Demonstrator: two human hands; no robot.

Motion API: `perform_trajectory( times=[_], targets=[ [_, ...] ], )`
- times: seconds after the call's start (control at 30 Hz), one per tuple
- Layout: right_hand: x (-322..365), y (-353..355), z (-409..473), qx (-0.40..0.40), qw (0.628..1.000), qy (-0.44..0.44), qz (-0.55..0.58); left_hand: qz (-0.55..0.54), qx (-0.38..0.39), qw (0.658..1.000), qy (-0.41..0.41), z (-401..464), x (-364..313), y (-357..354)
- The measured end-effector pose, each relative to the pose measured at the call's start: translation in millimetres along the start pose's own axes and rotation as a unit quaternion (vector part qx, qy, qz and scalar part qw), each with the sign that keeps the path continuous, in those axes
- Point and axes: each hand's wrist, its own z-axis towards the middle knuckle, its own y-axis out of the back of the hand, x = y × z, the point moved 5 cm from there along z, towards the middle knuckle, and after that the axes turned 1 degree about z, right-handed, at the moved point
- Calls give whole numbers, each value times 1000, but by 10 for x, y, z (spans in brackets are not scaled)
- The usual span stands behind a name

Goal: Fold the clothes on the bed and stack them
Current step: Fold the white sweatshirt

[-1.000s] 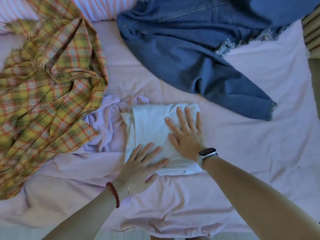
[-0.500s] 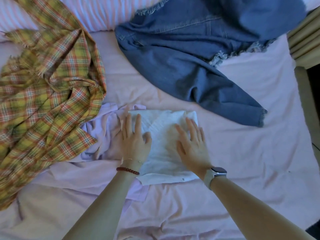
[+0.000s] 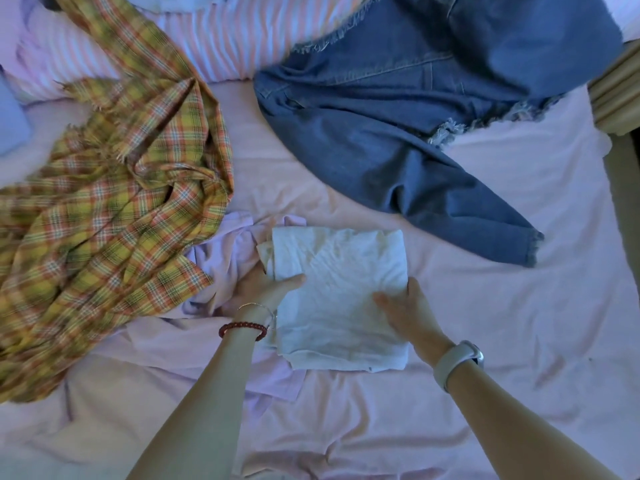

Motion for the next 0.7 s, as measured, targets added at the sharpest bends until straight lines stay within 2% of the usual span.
perform_trajectory(
  times=[0.1,0.17,0.23,0.3,0.37,0.5,0.6,0.7],
  targets=[
    [-39,109,-67,9,998,27,55,-59,46,997,-28,-112,-12,-66],
    [-145,225,-136,11,995,30,96,-61,79,994,-36,-274,2,-226],
    [-295,378,-199,-1,991,11,135,34,81,989,-117,-445,-60,-373],
    [-470,527,-259,-9,987,-9,160,148,52,966,-205,-606,-118,-565],
    [-604,648,-338,-17,986,-22,167,184,29,955,-231,-802,-188,-744],
    [-552,807,-527,-36,991,15,132,20,85,985,-148,-962,-254,-852],
    [-293,864,-666,-34,995,75,54,-78,67,982,-156,-1024,-239,-615],
    [85,706,-867,6,992,127,-9,-153,36,980,-121,-1306,-128,-238]
  ],
)
